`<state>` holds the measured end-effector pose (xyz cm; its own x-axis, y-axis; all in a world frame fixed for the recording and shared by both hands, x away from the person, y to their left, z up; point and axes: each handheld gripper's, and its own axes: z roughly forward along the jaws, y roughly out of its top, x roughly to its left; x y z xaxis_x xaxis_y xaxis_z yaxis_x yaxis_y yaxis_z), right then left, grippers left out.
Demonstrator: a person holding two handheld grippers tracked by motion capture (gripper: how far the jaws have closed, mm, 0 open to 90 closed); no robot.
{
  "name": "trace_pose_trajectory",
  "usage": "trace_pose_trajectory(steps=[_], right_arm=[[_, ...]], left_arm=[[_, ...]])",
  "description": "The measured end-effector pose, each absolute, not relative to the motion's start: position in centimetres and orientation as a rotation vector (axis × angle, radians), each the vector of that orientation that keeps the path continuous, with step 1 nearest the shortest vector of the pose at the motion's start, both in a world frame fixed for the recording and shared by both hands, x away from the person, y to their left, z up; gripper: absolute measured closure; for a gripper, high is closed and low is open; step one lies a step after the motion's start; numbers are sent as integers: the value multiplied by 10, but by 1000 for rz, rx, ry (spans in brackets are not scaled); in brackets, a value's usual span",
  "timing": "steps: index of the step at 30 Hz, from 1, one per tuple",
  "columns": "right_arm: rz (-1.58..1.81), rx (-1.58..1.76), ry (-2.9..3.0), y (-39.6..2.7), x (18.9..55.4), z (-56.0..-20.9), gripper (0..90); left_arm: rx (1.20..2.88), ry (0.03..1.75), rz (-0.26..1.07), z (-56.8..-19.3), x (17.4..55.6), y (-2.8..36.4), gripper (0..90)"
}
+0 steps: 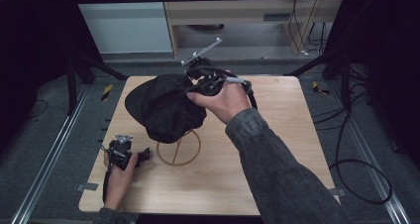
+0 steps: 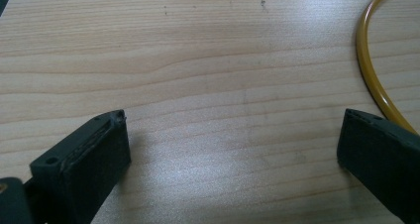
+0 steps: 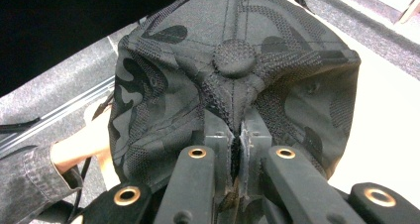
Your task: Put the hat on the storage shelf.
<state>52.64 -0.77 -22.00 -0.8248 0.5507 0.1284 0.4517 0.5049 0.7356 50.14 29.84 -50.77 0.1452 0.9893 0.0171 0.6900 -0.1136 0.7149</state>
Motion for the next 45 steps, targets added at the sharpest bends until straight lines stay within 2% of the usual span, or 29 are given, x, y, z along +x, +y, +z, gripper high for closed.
trace_pose_trajectory(steps=[31,45], right_arm=[[1176,896,2631,-17,504,-228,850],[1199,942,2586,-35,509,-229,852]], left_arm=[[1868,1601,690,-508,501,298,0],[1867,1602,691,-508,501,298,0]])
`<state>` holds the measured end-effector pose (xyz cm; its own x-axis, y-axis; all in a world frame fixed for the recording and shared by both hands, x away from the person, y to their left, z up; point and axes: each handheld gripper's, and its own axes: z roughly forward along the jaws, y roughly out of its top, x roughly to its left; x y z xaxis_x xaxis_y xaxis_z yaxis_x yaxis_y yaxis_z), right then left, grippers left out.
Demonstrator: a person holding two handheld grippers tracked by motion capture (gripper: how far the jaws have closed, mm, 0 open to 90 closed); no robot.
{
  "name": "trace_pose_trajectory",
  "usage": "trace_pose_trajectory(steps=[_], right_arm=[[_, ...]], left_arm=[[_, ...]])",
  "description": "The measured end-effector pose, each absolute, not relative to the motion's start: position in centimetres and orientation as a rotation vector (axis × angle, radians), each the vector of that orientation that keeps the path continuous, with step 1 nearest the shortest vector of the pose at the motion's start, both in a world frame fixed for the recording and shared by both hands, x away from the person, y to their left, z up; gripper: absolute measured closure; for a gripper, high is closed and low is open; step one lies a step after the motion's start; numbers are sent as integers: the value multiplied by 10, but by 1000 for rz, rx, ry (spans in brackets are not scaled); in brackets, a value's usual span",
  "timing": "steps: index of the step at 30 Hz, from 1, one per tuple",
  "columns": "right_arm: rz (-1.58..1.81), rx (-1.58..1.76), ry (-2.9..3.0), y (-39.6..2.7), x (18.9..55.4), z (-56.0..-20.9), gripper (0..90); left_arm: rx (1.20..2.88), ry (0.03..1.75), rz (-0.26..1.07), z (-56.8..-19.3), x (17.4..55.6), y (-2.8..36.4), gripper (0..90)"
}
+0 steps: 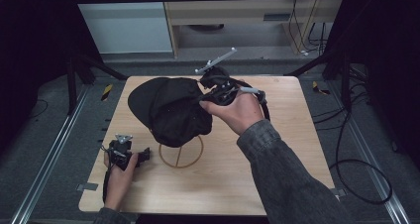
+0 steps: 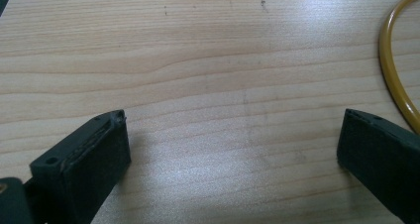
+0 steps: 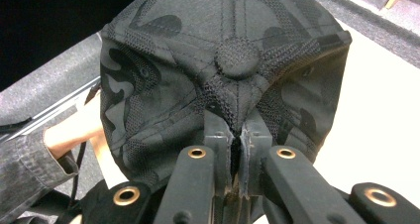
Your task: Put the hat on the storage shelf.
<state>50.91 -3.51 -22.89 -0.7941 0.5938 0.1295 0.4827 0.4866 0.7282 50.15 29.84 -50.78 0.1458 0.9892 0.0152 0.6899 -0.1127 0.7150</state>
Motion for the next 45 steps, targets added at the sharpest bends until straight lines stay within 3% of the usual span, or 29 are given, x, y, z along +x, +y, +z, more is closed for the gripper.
trace_pose_trajectory(steps=[7,13,45], right_arm=[[1209,961,2583,-40,504,-233,852],[1231,995,2596,-43,510,-262,856],[1235,971,2571,-16,520,-276,836]], left_arm=[[1867,1602,691,-508,501,298,0],[1867,1601,691,-508,501,298,0],[1866,1603,689,-508,501,298,0]])
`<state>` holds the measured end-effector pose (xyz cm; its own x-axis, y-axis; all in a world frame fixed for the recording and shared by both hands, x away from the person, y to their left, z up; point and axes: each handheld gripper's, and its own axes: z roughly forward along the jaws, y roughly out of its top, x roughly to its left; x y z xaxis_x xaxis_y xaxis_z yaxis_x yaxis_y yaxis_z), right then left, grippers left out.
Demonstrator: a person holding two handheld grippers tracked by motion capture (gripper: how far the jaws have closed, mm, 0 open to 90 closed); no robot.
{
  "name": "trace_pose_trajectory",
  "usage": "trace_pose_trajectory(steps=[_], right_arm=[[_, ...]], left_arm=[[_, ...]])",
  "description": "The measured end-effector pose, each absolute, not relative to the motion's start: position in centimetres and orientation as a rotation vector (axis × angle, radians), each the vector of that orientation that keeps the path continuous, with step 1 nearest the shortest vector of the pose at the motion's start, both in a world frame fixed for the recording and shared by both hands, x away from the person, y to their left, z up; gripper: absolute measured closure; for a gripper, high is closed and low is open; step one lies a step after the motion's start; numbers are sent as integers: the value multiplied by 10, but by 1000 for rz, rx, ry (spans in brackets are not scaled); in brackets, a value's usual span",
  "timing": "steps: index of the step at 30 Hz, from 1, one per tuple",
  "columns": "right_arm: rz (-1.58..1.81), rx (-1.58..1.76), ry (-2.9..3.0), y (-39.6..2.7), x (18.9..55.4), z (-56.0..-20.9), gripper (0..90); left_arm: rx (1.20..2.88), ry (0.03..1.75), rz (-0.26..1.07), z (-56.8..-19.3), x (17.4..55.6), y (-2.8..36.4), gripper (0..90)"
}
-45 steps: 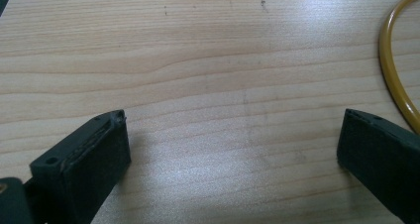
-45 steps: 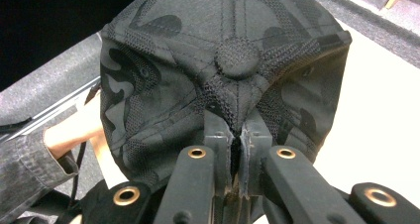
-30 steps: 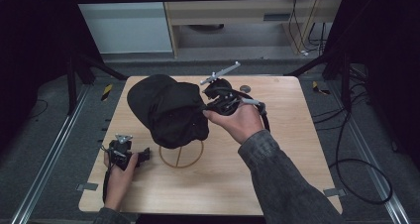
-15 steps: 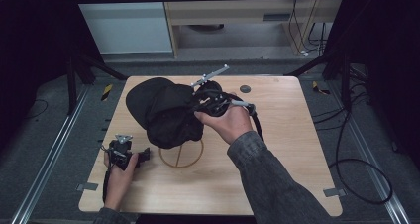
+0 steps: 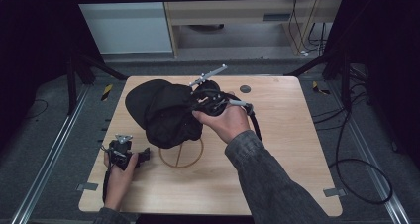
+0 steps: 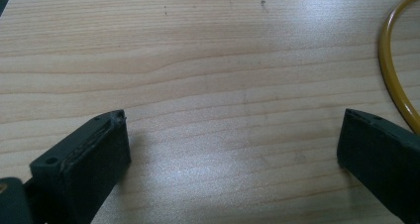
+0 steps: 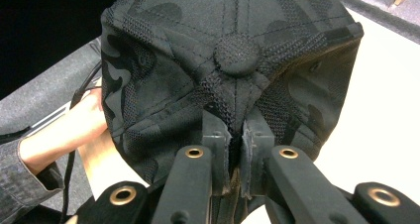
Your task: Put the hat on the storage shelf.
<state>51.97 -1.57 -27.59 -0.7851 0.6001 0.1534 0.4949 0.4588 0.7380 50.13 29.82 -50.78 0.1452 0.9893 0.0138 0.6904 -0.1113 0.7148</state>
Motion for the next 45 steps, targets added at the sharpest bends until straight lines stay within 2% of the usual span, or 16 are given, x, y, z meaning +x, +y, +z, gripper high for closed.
trace_pose_trajectory(steps=[4,12,14,15,25,45], right_arm=[[1239,970,2570,-16,520,-276,823],[1247,986,2546,-17,519,-275,647],[1244,985,2544,-18,518,-275,632],[1243,992,2537,-19,518,-274,591],[1251,997,2536,-25,514,-270,545],[1279,1000,2524,-37,508,-261,511]], left_arm=[[1866,1603,689,-508,501,298,0],[1866,1602,686,-508,501,298,0],[1866,1601,687,-508,501,298,0],[1864,1602,689,-508,501,298,0],[1865,1602,689,-508,501,298,0],[1865,1602,689,-508,501,298,0]])
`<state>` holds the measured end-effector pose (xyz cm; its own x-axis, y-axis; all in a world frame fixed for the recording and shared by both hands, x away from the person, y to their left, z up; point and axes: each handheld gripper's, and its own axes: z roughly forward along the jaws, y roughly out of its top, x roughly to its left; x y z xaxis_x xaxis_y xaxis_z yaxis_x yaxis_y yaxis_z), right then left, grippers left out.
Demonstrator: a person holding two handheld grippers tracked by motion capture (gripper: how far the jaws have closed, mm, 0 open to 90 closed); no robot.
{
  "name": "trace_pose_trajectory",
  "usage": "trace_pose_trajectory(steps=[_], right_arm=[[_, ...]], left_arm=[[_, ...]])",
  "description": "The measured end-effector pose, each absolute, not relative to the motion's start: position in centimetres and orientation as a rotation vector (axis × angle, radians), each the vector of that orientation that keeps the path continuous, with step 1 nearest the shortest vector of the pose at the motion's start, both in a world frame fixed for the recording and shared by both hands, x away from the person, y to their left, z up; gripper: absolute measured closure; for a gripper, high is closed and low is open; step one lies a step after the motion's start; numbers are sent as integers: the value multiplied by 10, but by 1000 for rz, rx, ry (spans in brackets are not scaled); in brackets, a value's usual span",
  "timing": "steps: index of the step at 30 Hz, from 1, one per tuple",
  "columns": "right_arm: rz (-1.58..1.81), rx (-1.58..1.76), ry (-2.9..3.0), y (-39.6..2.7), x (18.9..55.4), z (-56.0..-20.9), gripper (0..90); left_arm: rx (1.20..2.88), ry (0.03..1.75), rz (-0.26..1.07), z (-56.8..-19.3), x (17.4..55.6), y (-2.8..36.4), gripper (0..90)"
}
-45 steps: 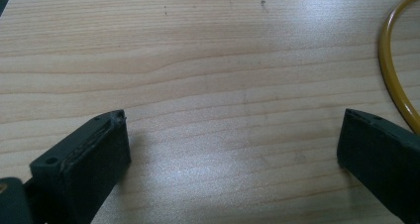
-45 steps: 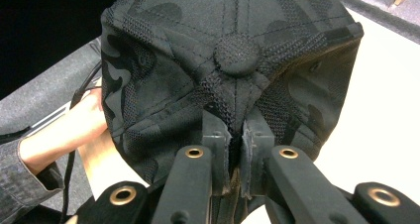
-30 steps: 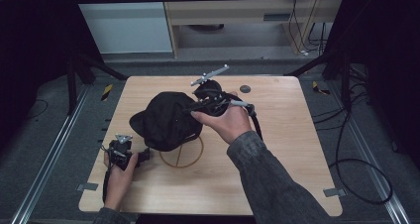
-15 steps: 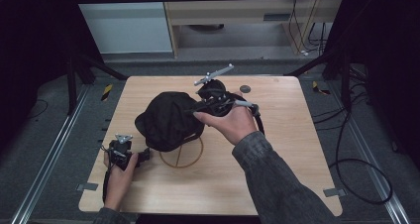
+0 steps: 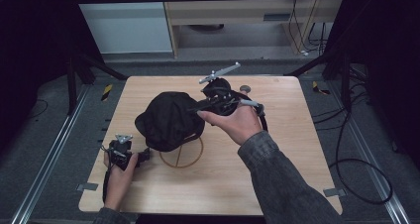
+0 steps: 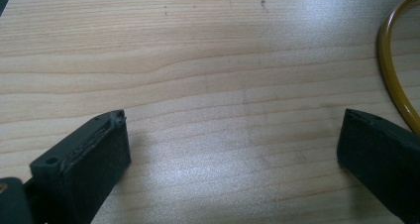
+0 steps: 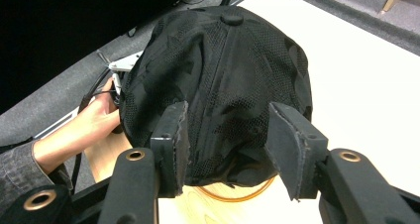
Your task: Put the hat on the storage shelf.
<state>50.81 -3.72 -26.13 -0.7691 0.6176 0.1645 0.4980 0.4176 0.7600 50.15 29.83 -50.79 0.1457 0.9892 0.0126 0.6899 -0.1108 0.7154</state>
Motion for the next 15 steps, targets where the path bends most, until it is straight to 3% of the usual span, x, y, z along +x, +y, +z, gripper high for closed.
trace_pose_trajectory(steps=[5,15], right_arm=[[1289,996,2519,-38,508,-261,492],[1296,1019,2468,-53,506,-254,343]], left_arm=[[1865,1602,688,-508,501,298,0],[1865,1602,689,-508,501,298,0]])
